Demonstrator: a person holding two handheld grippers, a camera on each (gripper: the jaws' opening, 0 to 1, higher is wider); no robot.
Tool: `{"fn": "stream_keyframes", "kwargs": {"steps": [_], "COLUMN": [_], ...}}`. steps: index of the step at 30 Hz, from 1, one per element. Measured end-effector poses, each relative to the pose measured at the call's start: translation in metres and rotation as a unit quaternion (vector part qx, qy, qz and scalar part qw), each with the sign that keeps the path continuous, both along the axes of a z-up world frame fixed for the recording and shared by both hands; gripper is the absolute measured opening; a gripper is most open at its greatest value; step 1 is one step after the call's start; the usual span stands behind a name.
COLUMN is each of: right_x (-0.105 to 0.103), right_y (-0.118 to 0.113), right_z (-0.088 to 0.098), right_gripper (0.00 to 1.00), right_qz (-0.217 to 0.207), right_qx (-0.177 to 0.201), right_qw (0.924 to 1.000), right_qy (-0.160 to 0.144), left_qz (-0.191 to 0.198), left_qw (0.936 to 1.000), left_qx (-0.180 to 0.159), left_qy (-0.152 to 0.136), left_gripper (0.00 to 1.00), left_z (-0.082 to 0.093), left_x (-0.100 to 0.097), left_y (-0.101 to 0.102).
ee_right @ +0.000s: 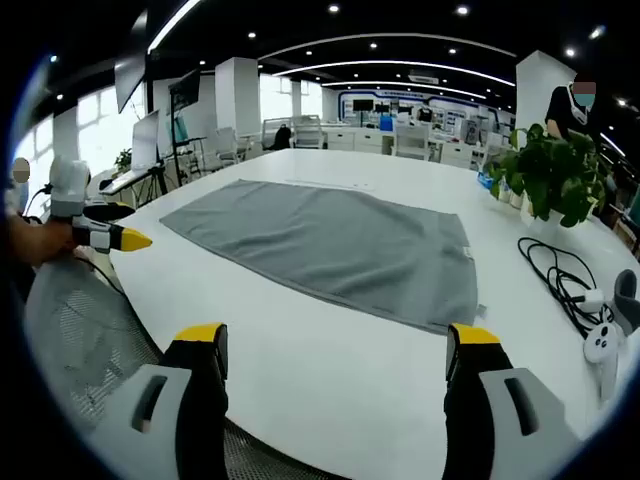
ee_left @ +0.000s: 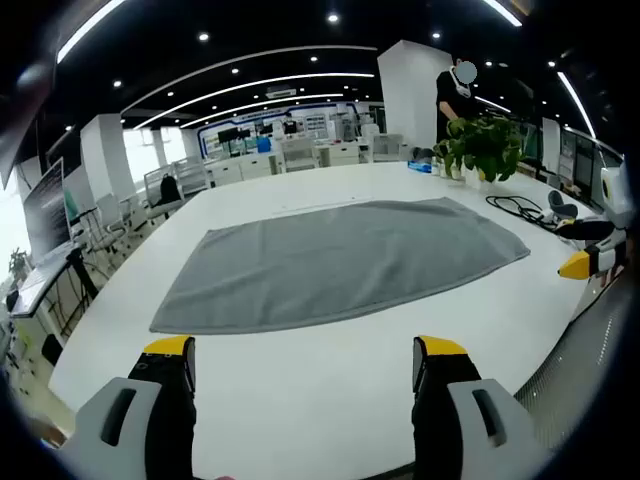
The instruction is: Fold the towel on the table until its edges align and the towel forms a compact rectangular stack.
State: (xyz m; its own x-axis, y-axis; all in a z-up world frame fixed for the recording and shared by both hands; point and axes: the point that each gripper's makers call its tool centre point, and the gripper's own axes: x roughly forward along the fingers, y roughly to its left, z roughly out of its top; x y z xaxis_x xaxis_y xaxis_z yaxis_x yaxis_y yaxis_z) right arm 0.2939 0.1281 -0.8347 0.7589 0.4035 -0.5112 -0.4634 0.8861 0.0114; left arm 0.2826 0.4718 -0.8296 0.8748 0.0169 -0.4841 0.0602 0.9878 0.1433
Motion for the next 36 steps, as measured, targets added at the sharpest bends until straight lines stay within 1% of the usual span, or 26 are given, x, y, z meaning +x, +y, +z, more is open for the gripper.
{"fn": "stream_keyframes", "kwargs": {"steps": [2, 7, 12, 16, 21, 25, 29, 32, 36], "right_x": [0.0002, -0.0015, -0.0001, -0.0009, -0.0002, 0.0000, -0.0009, -0.0012, -0.0021], "right_y": [0.0004, 0.0044, 0.0059, 0.0051, 0.0037, 0.0003, 0.0016, 0.0019, 0.0001], "right_z": [0.0014, -0.0029, 0.0004, -0.0014, -0.0001, -0.0012, -0.0010, -0.0009, -0.0061], "right_gripper": [0.91, 0.91, 0.92, 0.91, 0.91, 0.90, 0.90, 0.90, 0.89], "right_qz": [0.003, 0.010, 0.014, 0.011, 0.007, -0.003, 0.002, 0.002, -0.001], "right_qx": [-0.002, 0.013, 0.015, 0.017, 0.020, 0.029, 0.024, 0.026, 0.016], "right_qw": [1.0000, 0.9998, 0.9998, 0.9998, 0.9998, 0.9995, 0.9997, 0.9996, 0.9996], "right_qy": [-0.005, 0.010, -0.001, 0.007, 0.005, 0.012, 0.010, 0.011, 0.022], "left_qz": [0.001, 0.001, 0.006, 0.004, 0.003, 0.001, 0.000, -0.002, -0.003], "left_qw": [1.0000, 1.0000, 1.0000, 0.9999, 1.0000, 1.0000, 1.0000, 1.0000, 1.0000], "left_qx": [0.003, 0.008, 0.004, 0.008, 0.003, 0.001, 0.002, -0.001, -0.003], "left_qy": [0.002, 0.006, -0.003, 0.005, 0.002, 0.003, 0.007, 0.002, -0.002], "left_gripper": [0.93, 0.93, 0.93, 0.93, 0.93, 0.93, 0.92, 0.93, 0.93], "left_z": [-0.0011, -0.0032, 0.0043, 0.0022, 0.0047, 0.0047, 0.0030, 0.0021, 0.0010], "left_x": [0.0002, 0.0002, -0.0023, -0.0032, -0.0036, -0.0035, -0.0037, -0.0015, 0.0003], "left_y": [0.0012, 0.0026, -0.0008, -0.0026, -0.0047, -0.0065, -0.0063, -0.0038, -0.0013]}}
